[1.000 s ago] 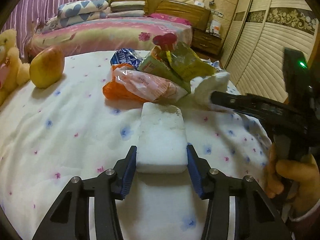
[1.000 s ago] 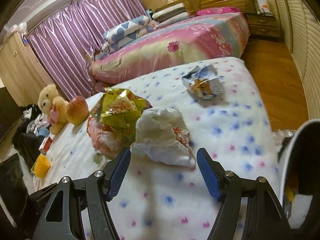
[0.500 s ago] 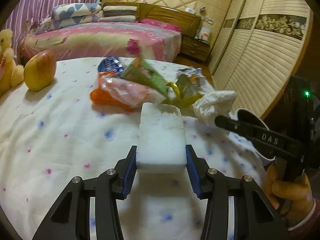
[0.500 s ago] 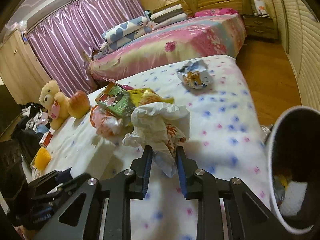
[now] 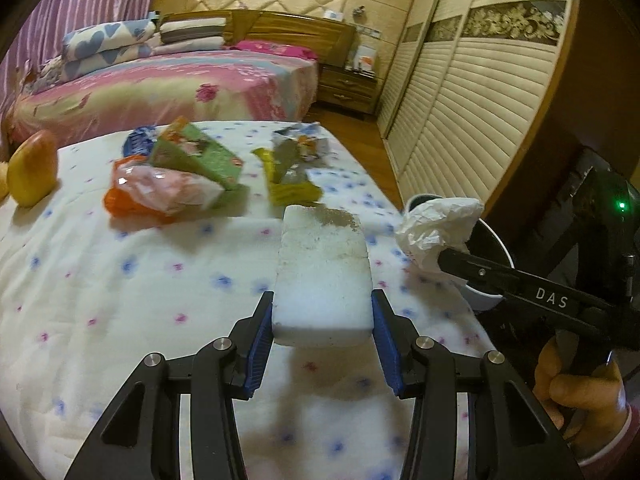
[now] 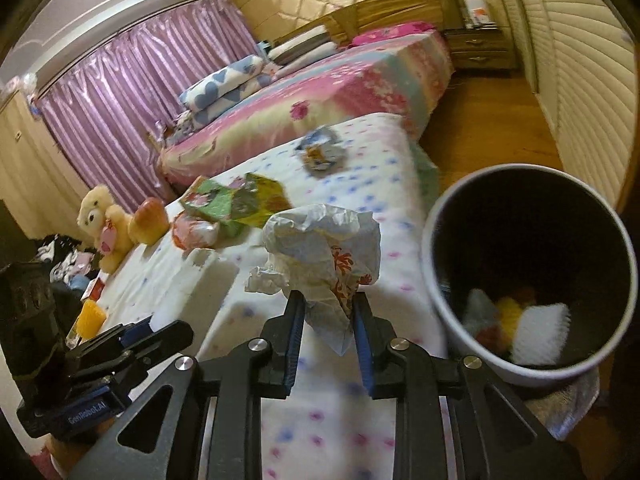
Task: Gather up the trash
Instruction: 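Carry the foam block and tissue with both tools over the black bin, then open both tools to drop the foam block and tissue into the bin, then move both tools back over the remaining trash on the bed, then grasp the orange-white bread bag with the left tool while the right tool grasps the yellow wrapper, then carry the bread bag and yellow wrapper with both tools over the bin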
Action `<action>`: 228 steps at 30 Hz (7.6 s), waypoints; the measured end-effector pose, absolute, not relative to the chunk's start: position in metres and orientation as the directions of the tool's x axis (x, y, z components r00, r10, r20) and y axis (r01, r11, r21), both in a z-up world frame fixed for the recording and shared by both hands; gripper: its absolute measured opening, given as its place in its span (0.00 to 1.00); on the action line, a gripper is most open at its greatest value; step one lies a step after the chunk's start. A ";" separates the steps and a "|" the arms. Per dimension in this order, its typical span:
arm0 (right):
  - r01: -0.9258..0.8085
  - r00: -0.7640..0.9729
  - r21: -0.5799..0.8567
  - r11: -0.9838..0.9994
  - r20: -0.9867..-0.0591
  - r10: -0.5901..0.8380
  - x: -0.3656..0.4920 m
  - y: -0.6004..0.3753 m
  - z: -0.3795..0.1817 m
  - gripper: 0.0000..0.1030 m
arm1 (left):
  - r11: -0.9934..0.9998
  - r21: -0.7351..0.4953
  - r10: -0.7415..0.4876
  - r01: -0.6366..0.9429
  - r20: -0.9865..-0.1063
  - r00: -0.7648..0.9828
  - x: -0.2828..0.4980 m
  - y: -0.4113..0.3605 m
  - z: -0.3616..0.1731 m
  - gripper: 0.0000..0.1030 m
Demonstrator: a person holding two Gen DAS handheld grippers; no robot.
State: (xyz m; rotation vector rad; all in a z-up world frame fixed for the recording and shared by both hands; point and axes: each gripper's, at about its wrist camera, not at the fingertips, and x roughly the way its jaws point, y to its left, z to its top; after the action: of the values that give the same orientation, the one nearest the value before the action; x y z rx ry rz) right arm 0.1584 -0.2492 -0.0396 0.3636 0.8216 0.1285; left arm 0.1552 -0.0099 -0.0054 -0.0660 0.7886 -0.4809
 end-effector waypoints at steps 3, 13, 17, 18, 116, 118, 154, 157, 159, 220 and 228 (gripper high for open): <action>0.064 0.686 0.368 0.928 -0.691 0.227 0.149 -0.266 -0.040 0.24 | 0.884 -0.225 -0.447 0.411 -0.667 0.596 0.157 -0.021 -0.006 0.44; 0.155 0.707 0.372 0.915 -0.689 0.161 0.124 -0.313 -0.039 0.24 | 0.853 -0.199 -0.476 0.483 -0.675 0.563 0.168 -0.073 -0.007 0.44; 0.192 0.712 0.372 0.908 -0.690 0.132 0.118 -0.329 -0.039 0.24 | 0.841 -0.188 -0.484 0.507 -0.680 0.551 0.177 -0.092 -0.011 0.44; 0.199 0.712 0.371 0.907 -0.690 0.126 0.117 -0.332 -0.039 0.24 | 0.839 -0.187 -0.485 0.510 -0.681 0.549 0.178 -0.096 -0.011 0.44; -0.093 0.665 0.291 0.952 -0.694 0.277 0.197 -0.221 -0.045 0.76 | 0.946 -0.316 -0.284 0.076 -0.690 0.665 0.224 0.054 -0.007 0.64; -0.114 0.658 0.281 0.953 -0.697 0.284 0.203 -0.216 -0.045 0.76 | 0.943 -0.325 -0.285 0.068 -0.688 0.667 0.232 0.054 -0.006 0.64; -0.197 0.628 0.209 0.958 -0.724 0.287 0.261 -0.183 -0.055 0.01 | 0.932 -0.359 -0.302 0.054 -0.682 0.666 0.260 0.054 -0.019 0.64; -0.187 0.627 0.230 0.955 -0.721 0.296 0.254 -0.188 -0.055 0.01 | 0.934 -0.357 -0.275 0.006 -0.708 0.651 0.274 0.047 -0.024 0.64; -0.181 0.628 0.238 0.954 -0.719 0.298 0.251 -0.191 -0.056 0.01 | 0.925 -0.379 -0.281 -0.019 -0.719 0.636 0.281 0.044 -0.029 0.64; 0.177 0.714 0.322 0.930 -0.693 0.104 0.118 -0.357 -0.042 0.01 | 0.788 -0.276 -0.537 0.551 -0.745 0.395 0.227 -0.157 -0.023 0.32; 0.215 0.713 0.339 0.916 -0.695 0.090 0.119 -0.376 -0.047 0.01 | 0.762 -0.288 -0.553 0.580 -0.755 0.352 0.241 -0.183 -0.032 0.32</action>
State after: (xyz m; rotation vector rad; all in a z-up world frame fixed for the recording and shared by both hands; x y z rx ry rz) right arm 0.1186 -0.3757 -0.0469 0.4180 0.7792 -0.0718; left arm 0.2409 -0.1827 -0.0316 0.0310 0.9636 -0.7330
